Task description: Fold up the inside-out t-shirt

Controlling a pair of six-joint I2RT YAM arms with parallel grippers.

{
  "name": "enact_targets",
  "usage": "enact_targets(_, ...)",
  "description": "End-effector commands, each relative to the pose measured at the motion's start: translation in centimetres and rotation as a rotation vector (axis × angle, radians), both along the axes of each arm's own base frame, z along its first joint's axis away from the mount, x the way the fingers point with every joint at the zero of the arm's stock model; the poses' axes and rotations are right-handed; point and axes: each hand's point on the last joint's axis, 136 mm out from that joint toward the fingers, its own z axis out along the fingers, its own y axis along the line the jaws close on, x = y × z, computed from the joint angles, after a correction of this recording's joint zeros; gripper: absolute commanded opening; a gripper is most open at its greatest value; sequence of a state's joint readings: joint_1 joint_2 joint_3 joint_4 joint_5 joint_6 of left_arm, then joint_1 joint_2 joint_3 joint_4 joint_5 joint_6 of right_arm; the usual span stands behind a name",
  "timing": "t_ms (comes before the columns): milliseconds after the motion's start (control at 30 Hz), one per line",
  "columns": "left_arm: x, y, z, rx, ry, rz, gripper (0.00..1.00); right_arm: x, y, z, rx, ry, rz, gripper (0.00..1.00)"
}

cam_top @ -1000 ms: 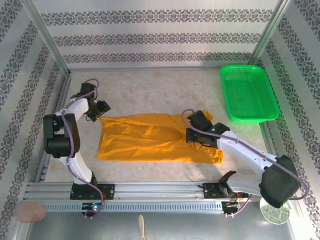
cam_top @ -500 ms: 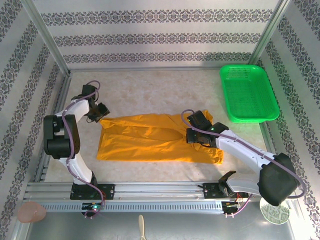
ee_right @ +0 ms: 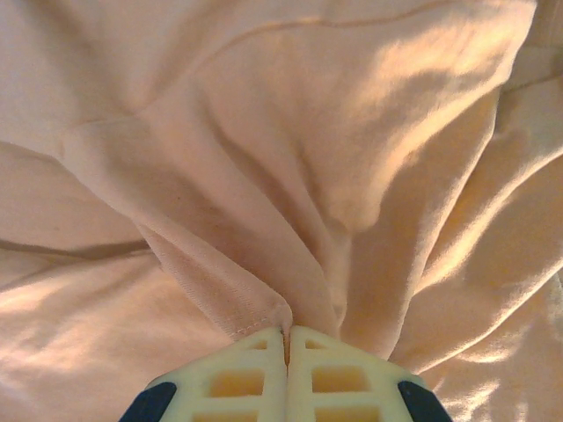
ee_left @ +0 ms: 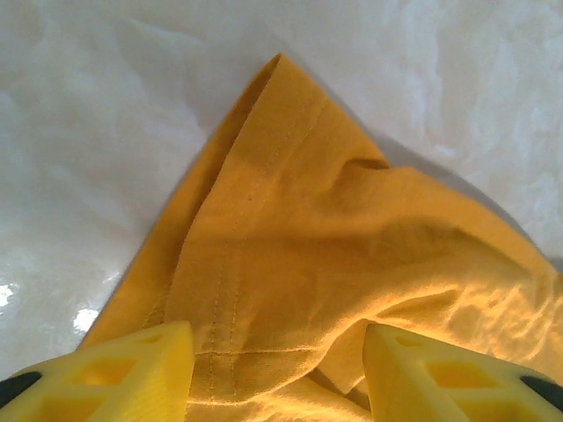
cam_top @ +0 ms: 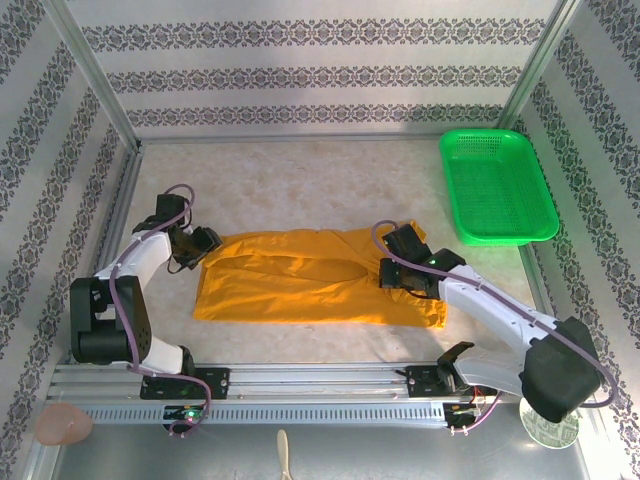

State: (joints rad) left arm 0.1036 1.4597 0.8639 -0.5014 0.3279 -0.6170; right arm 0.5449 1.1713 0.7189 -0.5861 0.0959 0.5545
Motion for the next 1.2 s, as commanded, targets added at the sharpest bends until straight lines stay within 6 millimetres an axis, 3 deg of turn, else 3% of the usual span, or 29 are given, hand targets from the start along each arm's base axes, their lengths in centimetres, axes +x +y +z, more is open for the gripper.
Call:
enact_targets(0,-0.4,-0.2,-0.2,0.02,0.008,0.003,0.6,0.1,-0.1,-0.5,0.006,0.014,-0.022,0.0)
enact_targets(367,-2.4,-0.6,-0.3,0.039,0.008,0.065,0.65,0.5,0.0,-0.6,0.006,0.014,-0.024,0.0)
enact_targets(733,-2.2,-1.2,-2.2,0.023,0.034,0.067,0.57,0.7,0.0,-0.4,0.003,0.002,-0.024,0.0)
enact_targets(900,-1.3,-0.6,-2.5,0.056,0.037,0.072,0.46,0.6,-0.1,-0.4,0.003,0.001,-0.027,0.0)
enact_targets(1167,2.2,0.3,-0.9,0.13,0.017,0.031,0.02,0.6,-0.6,-0.3,-0.002,-0.002,-0.038,0.0)
